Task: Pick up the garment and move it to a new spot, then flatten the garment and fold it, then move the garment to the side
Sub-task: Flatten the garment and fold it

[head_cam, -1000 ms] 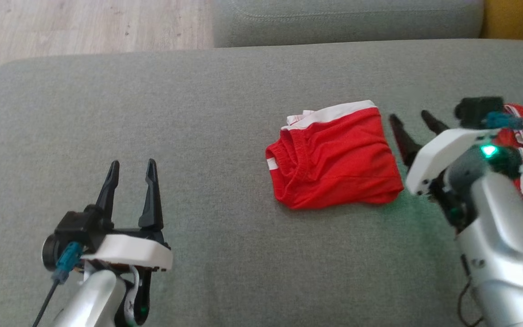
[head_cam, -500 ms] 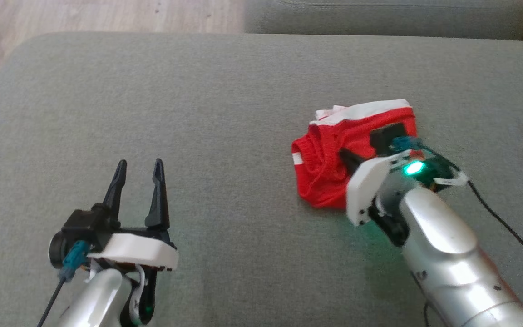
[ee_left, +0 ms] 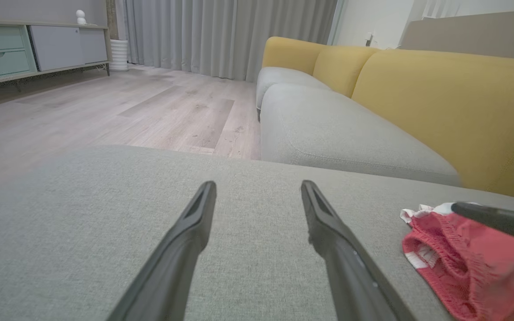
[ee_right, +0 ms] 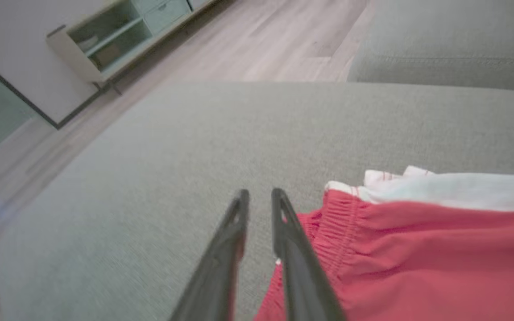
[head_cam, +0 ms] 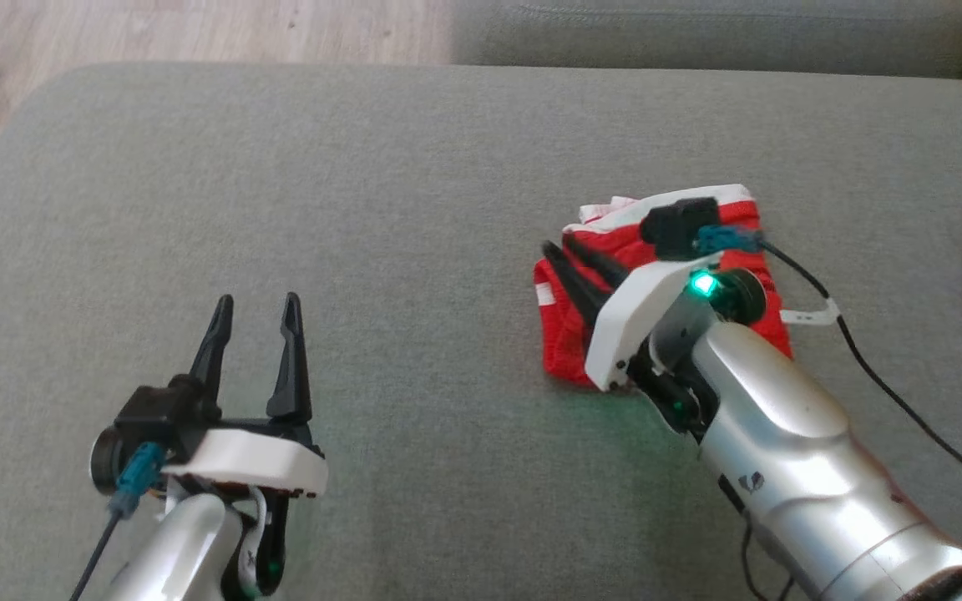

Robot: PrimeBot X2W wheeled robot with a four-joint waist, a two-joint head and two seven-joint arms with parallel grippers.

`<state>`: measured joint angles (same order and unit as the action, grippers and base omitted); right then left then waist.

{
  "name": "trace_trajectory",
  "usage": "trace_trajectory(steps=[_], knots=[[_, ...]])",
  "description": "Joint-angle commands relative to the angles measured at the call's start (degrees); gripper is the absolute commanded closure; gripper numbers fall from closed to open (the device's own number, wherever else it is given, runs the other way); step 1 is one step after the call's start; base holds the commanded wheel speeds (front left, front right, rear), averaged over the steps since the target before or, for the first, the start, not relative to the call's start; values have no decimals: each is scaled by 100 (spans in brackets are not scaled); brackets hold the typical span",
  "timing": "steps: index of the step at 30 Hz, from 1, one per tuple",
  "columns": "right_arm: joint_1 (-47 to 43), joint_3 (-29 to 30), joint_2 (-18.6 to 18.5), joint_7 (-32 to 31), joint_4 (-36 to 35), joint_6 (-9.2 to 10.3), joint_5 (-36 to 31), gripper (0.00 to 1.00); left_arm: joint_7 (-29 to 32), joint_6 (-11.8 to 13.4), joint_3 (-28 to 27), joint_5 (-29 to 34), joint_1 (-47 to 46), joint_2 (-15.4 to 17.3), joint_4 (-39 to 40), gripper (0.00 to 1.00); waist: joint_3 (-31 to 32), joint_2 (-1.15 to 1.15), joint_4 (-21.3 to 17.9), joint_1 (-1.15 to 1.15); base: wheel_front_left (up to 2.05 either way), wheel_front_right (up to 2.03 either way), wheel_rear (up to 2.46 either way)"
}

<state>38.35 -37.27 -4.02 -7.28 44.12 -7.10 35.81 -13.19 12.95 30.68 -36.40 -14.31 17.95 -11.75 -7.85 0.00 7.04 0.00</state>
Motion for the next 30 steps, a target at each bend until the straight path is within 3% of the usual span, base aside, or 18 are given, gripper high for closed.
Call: trace_trajectory(steps=[1,6,16,22,30], knots=[[225,-23,113,357,-350,-39,180,0,-68,33,-273,-42,-245,134,143,0,111,0,-141,0,0,0,0],[118,259,61,867,-565,-39,-15,0,-98,92,-380,-76,-97,179,144,0,297,0,-406,0,0,0,0],[-1214,1795,-799,1058,-1734,-39,-1238,0,-159,247,-700,-90,416,286,231,0,608,0,-1046,0,0,0,0],[-2155,2668,-773,719,-2675,-39,-1671,0,-170,270,-793,-83,619,245,291,0,697,0,-1179,0,0,0,0],[-2796,2945,-585,305,-3466,-39,-1919,0,-175,317,-847,-73,871,245,365,0,758,0,-1162,0,0,0,0]])
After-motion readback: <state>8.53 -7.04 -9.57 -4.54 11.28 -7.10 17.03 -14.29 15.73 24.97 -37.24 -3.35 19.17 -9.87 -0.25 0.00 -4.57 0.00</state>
